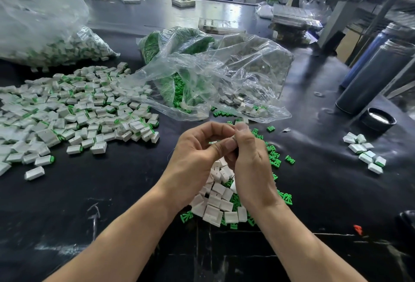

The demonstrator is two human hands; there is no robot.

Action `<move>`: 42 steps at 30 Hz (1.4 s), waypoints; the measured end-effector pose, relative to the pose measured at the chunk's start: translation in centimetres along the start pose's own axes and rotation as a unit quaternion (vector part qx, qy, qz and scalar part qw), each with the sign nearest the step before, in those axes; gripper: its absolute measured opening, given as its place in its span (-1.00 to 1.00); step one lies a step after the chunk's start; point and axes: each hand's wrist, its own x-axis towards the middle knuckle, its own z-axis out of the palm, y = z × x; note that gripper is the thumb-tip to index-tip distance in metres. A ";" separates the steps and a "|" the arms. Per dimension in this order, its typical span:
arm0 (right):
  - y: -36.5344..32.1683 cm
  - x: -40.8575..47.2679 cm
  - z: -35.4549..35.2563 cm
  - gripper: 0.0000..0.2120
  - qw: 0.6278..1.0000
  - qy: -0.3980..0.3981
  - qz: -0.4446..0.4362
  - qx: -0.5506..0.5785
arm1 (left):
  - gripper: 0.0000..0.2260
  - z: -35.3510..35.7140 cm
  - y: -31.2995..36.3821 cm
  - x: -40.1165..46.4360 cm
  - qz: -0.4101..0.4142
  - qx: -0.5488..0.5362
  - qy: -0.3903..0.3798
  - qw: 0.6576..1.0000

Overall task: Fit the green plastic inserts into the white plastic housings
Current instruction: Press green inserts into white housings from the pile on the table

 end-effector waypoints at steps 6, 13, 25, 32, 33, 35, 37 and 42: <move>-0.2 0.1 -0.1 -0.42 0.995 0.009 0.051 0.083 | -0.95 -0.1 -0.3 0.1 -0.007 0.015 0.000 1.000; 0.0 0.3 0.0 -0.49 0.999 0.013 0.040 0.030 | -0.93 0.3 -0.4 0.1 0.002 0.033 -0.001 0.999; 0.1 0.4 0.3 -0.45 0.995 0.081 0.030 -0.051 | -0.93 0.4 -0.4 -0.1 0.009 0.059 0.004 0.998; 0.2 0.4 0.4 -0.47 0.995 0.080 0.011 -0.054 | -0.92 0.3 -0.3 0.0 0.010 0.060 0.003 0.998; 0.2 0.4 0.4 -0.48 0.996 0.077 0.015 -0.043 | -0.92 0.3 -0.3 0.0 0.009 0.060 0.005 0.998; 0.0 0.3 0.5 -0.45 0.998 0.059 0.021 -0.007 | -0.93 0.2 -0.3 0.0 0.006 0.060 0.012 0.998; 0.0 0.2 0.3 -0.38 0.999 0.038 0.022 0.028 | -0.97 -0.1 -0.2 0.1 0.007 0.065 0.025 0.998; 0.5 0.6 -1.3 -0.47 0.999 0.047 -0.001 -0.028 | -0.93 -1.3 0.0 0.4 0.041 0.128 0.069 0.989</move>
